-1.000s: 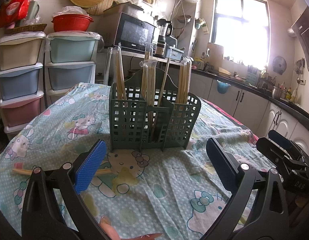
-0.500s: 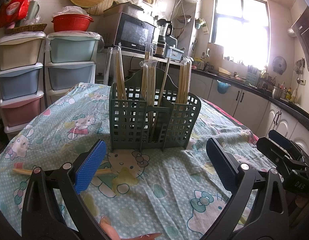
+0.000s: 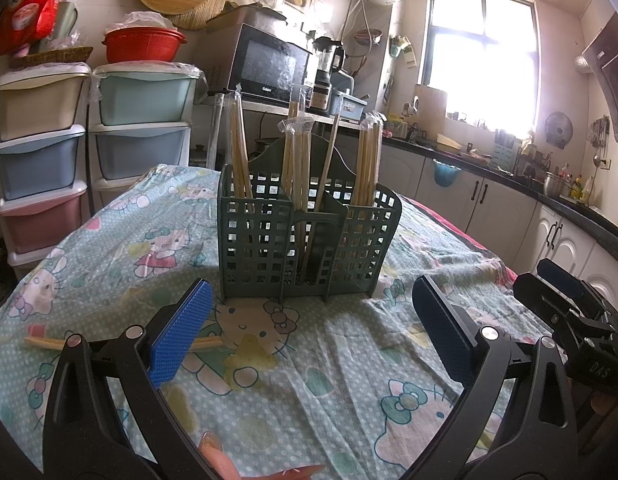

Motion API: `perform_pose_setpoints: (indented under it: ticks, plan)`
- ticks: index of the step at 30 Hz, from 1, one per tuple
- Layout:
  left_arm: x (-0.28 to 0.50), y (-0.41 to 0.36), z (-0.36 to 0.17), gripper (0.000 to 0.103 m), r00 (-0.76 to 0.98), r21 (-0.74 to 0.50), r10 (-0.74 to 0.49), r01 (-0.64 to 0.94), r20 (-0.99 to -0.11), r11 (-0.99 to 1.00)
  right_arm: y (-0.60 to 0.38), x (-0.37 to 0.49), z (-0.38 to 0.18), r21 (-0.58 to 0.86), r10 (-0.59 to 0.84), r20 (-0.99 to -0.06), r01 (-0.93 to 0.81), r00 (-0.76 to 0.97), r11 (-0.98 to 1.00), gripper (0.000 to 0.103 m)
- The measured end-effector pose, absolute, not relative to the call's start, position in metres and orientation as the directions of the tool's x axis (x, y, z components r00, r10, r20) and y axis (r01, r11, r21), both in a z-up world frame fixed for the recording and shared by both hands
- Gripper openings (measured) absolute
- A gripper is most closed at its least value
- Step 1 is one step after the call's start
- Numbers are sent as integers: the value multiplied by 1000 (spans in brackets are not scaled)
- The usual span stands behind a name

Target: Organize utensils

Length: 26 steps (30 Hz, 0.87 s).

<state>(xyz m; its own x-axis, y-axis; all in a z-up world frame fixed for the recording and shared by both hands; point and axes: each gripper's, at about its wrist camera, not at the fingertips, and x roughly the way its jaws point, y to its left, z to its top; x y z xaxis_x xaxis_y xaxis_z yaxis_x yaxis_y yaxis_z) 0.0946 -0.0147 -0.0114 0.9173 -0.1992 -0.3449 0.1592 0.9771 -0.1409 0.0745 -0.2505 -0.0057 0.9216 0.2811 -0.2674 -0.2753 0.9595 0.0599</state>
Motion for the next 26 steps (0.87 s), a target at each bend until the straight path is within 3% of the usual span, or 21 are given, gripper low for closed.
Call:
perform_pose_setpoints:
  ticks: [18,22,26]
  plan:
    - [98,-12,-14,92,911,-127,-152,111,-383,986,-256,81,-7,67,255,-293,-246,922,967,96]
    - [106,19,-10,92,884,-173,-87,7,-459,985,-288,113,-6,120,171,-415,-132,894,984,96]
    - [112,88,-13,92,829,-148,86,-199,-553,969,-346,178,-25,52,-17,-659,69,752,996,96]
